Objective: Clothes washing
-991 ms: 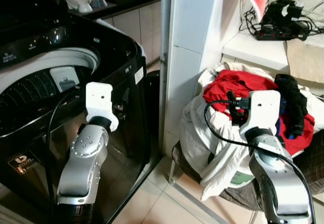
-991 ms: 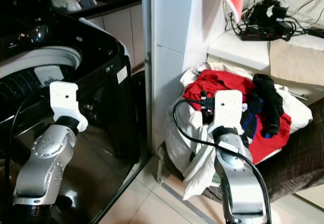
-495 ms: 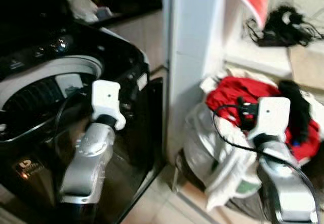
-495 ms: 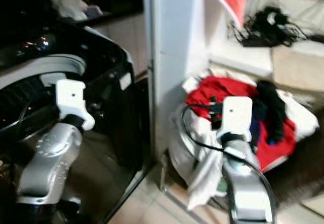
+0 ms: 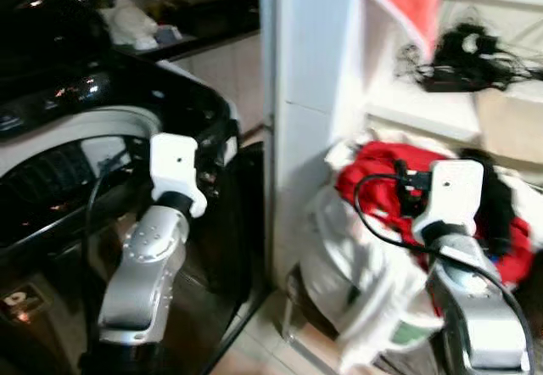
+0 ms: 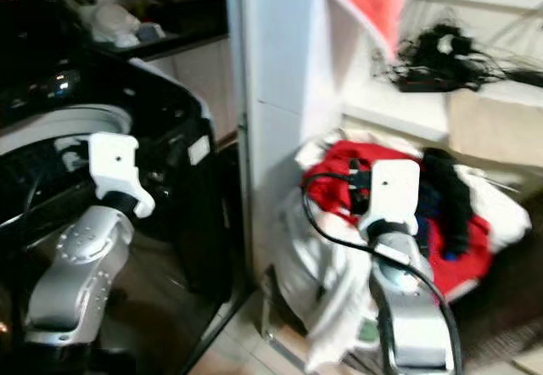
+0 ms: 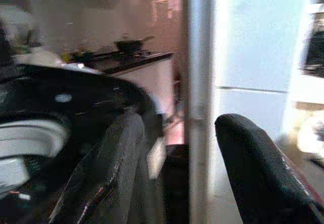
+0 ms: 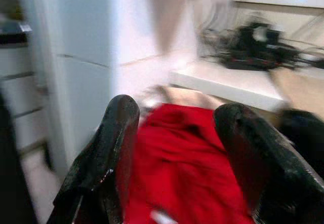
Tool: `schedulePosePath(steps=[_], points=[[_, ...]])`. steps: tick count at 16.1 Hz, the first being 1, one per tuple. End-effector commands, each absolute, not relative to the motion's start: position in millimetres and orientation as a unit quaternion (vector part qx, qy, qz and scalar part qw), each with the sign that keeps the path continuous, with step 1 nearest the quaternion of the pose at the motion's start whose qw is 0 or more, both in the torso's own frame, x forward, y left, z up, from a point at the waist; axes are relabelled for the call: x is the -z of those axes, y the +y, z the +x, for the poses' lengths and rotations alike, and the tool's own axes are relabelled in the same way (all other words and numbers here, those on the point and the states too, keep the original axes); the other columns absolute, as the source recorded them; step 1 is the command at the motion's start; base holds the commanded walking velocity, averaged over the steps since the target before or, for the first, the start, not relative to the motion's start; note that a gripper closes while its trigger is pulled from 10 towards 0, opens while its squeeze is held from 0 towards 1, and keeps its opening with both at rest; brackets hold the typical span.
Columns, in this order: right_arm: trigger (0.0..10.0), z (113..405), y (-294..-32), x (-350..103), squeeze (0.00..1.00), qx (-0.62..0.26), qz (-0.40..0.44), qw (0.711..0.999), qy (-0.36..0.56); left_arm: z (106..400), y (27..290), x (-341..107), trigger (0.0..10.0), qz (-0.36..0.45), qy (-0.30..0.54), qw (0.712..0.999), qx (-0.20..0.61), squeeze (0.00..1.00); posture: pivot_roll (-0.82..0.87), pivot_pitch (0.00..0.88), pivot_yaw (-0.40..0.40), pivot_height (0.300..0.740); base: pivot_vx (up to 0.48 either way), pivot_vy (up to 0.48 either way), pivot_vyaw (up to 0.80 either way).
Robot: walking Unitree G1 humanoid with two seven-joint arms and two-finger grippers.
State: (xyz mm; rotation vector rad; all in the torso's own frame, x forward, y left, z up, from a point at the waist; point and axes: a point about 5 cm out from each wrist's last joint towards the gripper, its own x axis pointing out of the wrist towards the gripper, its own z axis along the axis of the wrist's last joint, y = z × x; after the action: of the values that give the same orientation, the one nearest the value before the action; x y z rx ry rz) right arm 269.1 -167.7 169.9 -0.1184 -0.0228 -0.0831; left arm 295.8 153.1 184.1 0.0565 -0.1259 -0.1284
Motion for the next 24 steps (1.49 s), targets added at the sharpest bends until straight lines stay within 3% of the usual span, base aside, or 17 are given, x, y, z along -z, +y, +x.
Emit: schedulePosePath(steps=[1,14,18,19,20,24], points=[[10.0,271.4,-167.1,-174.8,0.0,0.035,-0.061,0.997,-0.02,294.8,154.7,-184.1,10.0,0.028,-0.06,0.996,0.059,0.0,-0.05,0.0,-0.014,0.74,0.371,0.0,0.0],[10.0,269.1,-169.8,-173.0,0.0,0.043,-0.034,0.998,0.0,294.4,151.7,-183.3,10.0,0.018,-0.057,0.996,0.065,0.0,-0.07,0.0,-0.006,0.74,0.311,0.0,0.0],[10.0,269.3,-194.7,-171.4,0.0,0.117,-0.062,0.991,0.016,291.9,148.8,-186.8,10.0,0.017,-0.068,0.993,0.098,0.0,-0.07,0.0,-0.011,0.74,0.0,0.0,0.0],[10.0,268.4,-205.9,-172.3,0.11,0.153,-0.058,0.986,0.015,291.6,148.1,-187.3,10.0,0.023,-0.067,0.992,0.107,0.0,-0.07,0.0,-0.014,0.74,0.0,0.0,0.0],[10.0,267.2,-215.3,-173.2,1.0,0.176,-0.052,0.983,0.016,291.2,148.1,-187.8,10.0,0.024,-0.067,0.991,0.114,0.0,-0.07,0.0,-0.014,0.74,0.0,0.0,0.0],[10.0,258.2,-240.2,-178.2,1.0,0.21,-0.092,0.973,0.031,289.3,153.4,-186.4,10.0,0.029,-0.062,0.992,0.109,0.0,-0.08,0.0,-0.024,0.74,0.0,0.0,0.0]])
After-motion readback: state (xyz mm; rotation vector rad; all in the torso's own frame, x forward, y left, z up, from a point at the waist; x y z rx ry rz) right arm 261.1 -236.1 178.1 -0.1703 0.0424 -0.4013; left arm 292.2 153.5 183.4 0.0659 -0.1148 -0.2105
